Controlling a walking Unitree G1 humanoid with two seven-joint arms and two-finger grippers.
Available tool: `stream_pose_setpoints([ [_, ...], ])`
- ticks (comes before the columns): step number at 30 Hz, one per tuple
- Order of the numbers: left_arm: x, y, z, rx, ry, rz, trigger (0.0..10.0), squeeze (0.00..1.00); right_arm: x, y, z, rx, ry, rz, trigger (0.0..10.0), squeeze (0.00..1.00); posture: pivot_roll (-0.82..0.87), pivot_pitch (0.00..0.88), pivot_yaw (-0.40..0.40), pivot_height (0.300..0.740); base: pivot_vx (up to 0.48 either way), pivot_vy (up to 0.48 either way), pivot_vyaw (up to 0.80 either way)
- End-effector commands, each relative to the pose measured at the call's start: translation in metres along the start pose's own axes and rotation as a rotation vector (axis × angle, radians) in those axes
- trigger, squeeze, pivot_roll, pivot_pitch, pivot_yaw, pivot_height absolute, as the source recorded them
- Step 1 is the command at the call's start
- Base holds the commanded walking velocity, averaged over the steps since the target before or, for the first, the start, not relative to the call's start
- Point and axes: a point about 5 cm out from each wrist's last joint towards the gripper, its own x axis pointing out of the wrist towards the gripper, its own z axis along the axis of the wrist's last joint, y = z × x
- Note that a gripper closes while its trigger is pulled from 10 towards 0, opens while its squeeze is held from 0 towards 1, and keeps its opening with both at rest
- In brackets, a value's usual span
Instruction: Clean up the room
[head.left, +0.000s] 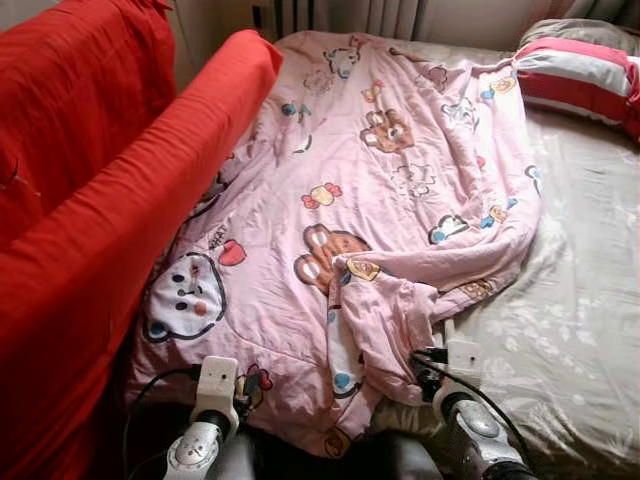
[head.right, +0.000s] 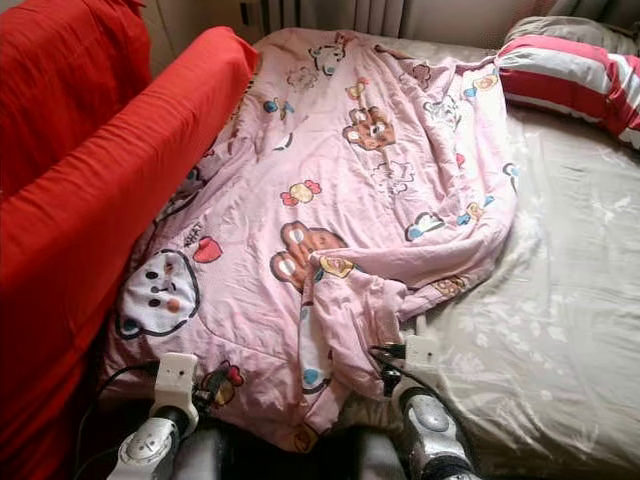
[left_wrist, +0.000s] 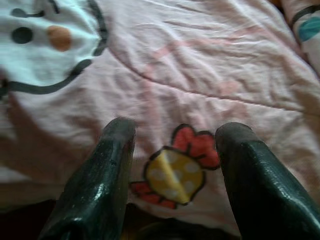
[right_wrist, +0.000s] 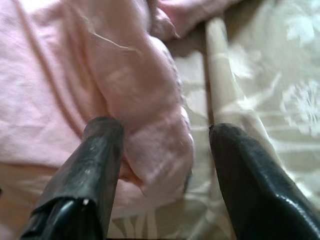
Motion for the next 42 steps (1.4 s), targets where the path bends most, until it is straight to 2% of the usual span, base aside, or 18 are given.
stream_pose_setpoints([
  [1, -0.005, 0.003, -0.009, 0.003, 0.038, 0.000, 10.0, 0.00, -0.002, 0.000, -0.008, 0.034, 0.032, -0.017, 10.0, 0.00, 0.04, 0.217, 0.007, 0.648, 0.000, 0.000, 0.00],
  [7, -0.006, 0.009, -0.006, 0.028, 0.026, -0.011, 10.0, 0.00, -0.001, 0.001, -0.011, 0.133, 0.063, -0.057, 10.0, 0.00, 0.07, 0.213, 0.046, 0.648, 0.000, 0.000, 0.00],
  [13, -0.004, 0.015, -0.002, 0.044, 0.019, -0.015, 10.0, 0.00, -0.002, -0.003, -0.016, 0.141, 0.099, -0.088, 10.0, 0.00, 0.10, 0.223, 0.067, 0.648, 0.000, 0.000, 0.00],
  [27, -0.009, 0.026, -0.007, 0.065, 0.048, -0.003, 10.0, 0.00, -0.006, -0.015, -0.023, 0.173, 0.123, -0.160, 10.0, 0.00, 0.10, 0.233, 0.091, 0.648, 0.000, 0.000, 0.00],
  [28, -0.010, 0.027, -0.007, 0.065, 0.049, -0.001, 10.0, 0.00, -0.006, -0.016, -0.024, 0.175, 0.124, -0.164, 8.4, 0.00, 0.10, 0.233, 0.091, 0.648, 0.000, 0.000, 0.00],
  [29, -0.010, 0.029, -0.008, 0.067, 0.051, 0.002, 10.0, 0.00, -0.007, -0.020, -0.026, 0.182, 0.129, -0.181, 3.2, 0.00, 0.11, 0.233, 0.090, 0.648, 0.000, 0.000, 0.00],
  [30, -0.010, 0.029, -0.008, 0.067, 0.052, 0.004, 10.0, 0.00, -0.007, -0.021, -0.027, 0.183, 0.132, -0.188, 3.2, 0.00, 0.11, 0.232, 0.090, 0.648, 0.000, 0.000, 0.00],
  [31, -0.011, 0.030, -0.008, 0.068, 0.052, 0.006, 10.0, 0.00, -0.008, -0.022, -0.029, 0.181, 0.137, -0.194, 0.0, 0.00, 0.11, 0.232, 0.090, 0.648, 0.000, 0.000, 0.00],
  [42, -0.010, 0.029, -0.009, 0.064, 0.063, 0.015, 10.0, 0.00, -0.010, -0.028, -0.033, 0.164, 0.155, -0.220, 0.0, 0.00, 0.10, 0.231, 0.081, 0.648, 0.000, 0.000, 0.00],
])
